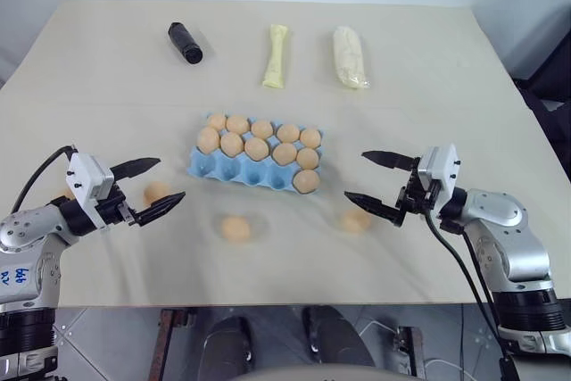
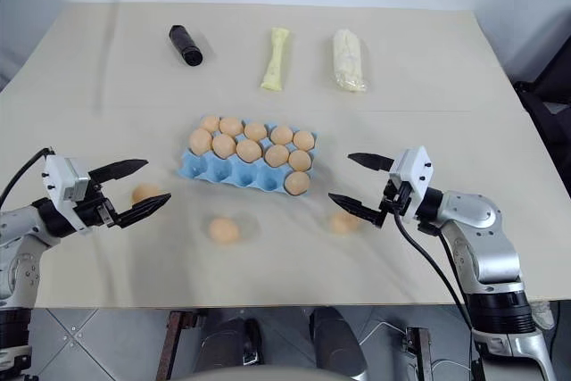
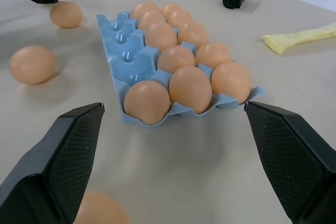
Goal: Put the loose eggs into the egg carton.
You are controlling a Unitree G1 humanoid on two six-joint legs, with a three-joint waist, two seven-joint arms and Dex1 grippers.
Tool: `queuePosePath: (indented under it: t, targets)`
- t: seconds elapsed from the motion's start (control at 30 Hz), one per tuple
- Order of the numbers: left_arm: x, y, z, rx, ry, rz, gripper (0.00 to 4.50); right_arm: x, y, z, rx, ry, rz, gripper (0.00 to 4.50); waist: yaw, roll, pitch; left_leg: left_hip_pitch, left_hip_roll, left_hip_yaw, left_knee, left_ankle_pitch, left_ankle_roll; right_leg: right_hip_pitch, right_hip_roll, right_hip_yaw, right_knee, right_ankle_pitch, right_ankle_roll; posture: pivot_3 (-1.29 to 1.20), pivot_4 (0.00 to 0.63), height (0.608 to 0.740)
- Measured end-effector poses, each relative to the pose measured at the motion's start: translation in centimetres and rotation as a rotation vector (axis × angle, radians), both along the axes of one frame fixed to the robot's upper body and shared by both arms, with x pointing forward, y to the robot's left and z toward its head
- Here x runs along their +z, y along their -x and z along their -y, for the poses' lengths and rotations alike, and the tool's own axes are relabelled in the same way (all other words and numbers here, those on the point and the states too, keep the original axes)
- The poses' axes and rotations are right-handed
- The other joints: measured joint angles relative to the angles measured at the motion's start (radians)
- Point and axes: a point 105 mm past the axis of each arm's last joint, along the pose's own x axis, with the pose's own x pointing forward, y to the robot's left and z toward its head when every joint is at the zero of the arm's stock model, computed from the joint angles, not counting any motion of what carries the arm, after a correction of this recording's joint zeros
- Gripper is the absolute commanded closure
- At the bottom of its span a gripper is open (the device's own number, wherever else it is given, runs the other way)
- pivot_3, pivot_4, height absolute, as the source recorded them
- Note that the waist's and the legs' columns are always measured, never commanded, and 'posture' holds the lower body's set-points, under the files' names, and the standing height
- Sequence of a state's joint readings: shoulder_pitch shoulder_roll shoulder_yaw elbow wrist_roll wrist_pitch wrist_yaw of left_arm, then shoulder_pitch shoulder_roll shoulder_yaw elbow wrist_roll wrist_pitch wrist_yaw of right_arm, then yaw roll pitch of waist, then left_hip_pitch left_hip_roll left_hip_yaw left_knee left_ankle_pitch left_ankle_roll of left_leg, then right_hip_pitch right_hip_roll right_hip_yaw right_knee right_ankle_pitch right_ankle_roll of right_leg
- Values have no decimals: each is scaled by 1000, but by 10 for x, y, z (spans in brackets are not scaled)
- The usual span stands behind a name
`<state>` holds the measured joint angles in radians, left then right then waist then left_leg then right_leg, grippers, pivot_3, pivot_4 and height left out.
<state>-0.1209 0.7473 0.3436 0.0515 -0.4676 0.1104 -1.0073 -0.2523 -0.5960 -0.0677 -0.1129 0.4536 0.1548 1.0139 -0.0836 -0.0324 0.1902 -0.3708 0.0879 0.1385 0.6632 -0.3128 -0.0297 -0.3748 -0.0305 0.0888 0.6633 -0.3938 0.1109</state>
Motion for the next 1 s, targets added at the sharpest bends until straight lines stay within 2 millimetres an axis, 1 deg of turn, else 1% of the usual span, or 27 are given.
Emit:
queuePosePath:
  t: [0.13, 0.27, 0.37, 0.4, 0.47, 0.53, 0.6, 0.67, 0.73, 0.8, 0.9, 1.0]
  targets:
    - [5, -4, 6, -18, -1, 20, 41, 0, 0, 0, -8, 0, 0, 0, 0, 0, 0, 0, 0, 0, 0, 0, 0, 0, 0, 0, 0, 0, 0, 0, 150, 740]
    - [7, -4, 29, -91, 16, 22, 41, 3, 8, 9, -32, 21, -18, 0, 6, 0, 0, -1, 0, 0, 0, 0, 0, 0, 0, 0, 0, 0, 0, 0, 150, 740]
    - [10, -9, 46, -140, 38, 29, 41, 14, 16, 23, -73, 27, -22, 0, 10, 0, 0, -1, 0, 0, 1, 0, 0, 0, 0, 0, 0, 0, 1, 0, 150, 740]
    - [13, -10, 55, -180, 34, 36, 41, 15, 22, 31, -89, 49, -28, 0, 16, 0, 0, -1, 0, -1, 2, 0, 0, 0, 0, 0, 0, 0, 1, 0, 150, 740]
    - [14, -5, 72, -272, 4, 46, 41, 14, 30, 41, -115, 92, -45, 0, 24, 0, 0, -1, 0, -1, 1, 0, 0, 1, 1, 0, -1, 1, 1, 0, 150, 740]
    - [9, 0, 84, -360, -31, 36, 41, 5, 40, 50, -127, 136, -68, 0, 25, 0, 0, 0, -1, 1, 1, 0, 0, 1, 2, 2, -1, 1, 1, 0, 150, 740]
    - [-1, 5, 93, -432, -70, 12, 41, -12, 51, 58, -128, 199, -105, 0, 25, 0, 0, 1, -2, 3, 1, 0, 0, 1, 4, 3, -2, 1, 1, 0, 150, 740]
    - [-11, 11, 100, -498, -115, -2, 41, -23, 56, 63, -129, 222, -133, 0, 23, 0, 0, 2, -2, 5, 2, 0, 0, 1, 4, 5, -2, 2, 1, 0, 150, 740]
    - [-17, 13, 103, -529, -136, -6, 41, -24, 56, 63, -129, 220, -129, 0, 22, 0, 0, 2, -2, 7, 3, 0, 1, 1, 4, 8, -1, 3, 2, 0, 150, 740]
    - [-19, 12, 102, -524, -132, -15, 41, -24, 55, 59, -114, 211, -126, 0, 22, 0, 0, 3, -1, 7, 4, 0, 1, 1, 5, 8, -1, 5, 1, 0, 150, 740]
    - [-21, 12, 101, -521, -129, -18, 41, -33, 49, 46, -67, 225, -144, 0, 22, 0, 0, 3, 1, 8, 4, 2, 3, 1, 5, 9, -2, 8, 2, 0, 150, 740]
    - [-21, 13, 100, -517, -127, -19, 41, -44, 37, 32, -41, 216, -161, 0, 23, 0, 0, 3, 0, 9, 5, 3, 4, 1, 5, 10, -2, 8, 3, 0, 150, 740]
